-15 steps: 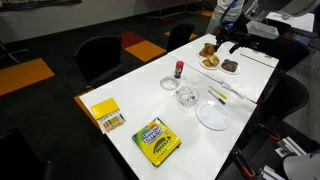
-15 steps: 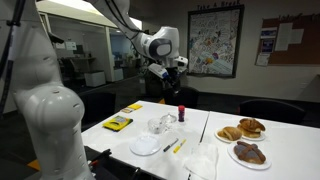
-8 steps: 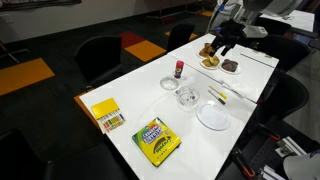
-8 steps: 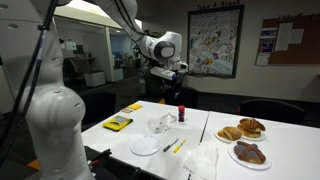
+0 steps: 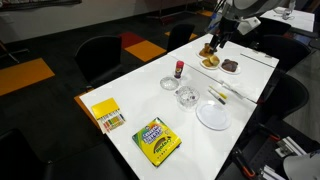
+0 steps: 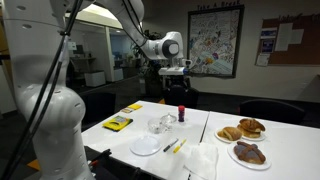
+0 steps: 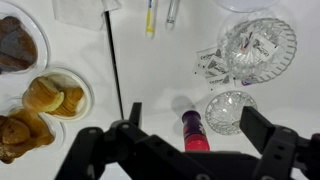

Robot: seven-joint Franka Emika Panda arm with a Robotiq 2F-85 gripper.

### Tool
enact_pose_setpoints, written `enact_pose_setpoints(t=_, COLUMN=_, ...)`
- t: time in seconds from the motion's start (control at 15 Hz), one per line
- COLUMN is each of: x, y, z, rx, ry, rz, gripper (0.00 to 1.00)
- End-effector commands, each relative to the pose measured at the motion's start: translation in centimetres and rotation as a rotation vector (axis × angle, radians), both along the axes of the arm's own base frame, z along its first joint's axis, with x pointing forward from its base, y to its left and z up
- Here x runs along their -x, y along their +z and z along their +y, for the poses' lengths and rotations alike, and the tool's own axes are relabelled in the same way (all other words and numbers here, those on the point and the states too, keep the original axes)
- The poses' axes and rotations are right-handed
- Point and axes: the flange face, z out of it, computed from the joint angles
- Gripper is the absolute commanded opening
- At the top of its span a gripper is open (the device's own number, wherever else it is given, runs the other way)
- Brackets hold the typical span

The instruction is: Move the bottle to the left

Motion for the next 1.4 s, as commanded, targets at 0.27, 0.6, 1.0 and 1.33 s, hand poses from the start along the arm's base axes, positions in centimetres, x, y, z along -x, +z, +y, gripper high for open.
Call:
enact_pose_setpoints(t=0.27, x=-1.2, y=-1.5, z=-0.7, rx=0.005, ry=0.032, rz=-0.023, gripper=1.00)
enact_pose_setpoints(t=0.6, x=-3.3, y=-4.6, z=-0.9, rx=0.024, ry=0.102, rz=-0.141, gripper=1.00)
enact_pose_setpoints(t=1.0, x=-6.0, y=-8.4, z=1.0, rx=-0.076, ry=0.178, rz=-0.207, gripper=1.00)
enact_pose_setpoints(t=1.33, x=-8.1, y=-10.0, z=0.5, rx=-0.104, ry=0.216, rz=-0.208, gripper=1.00)
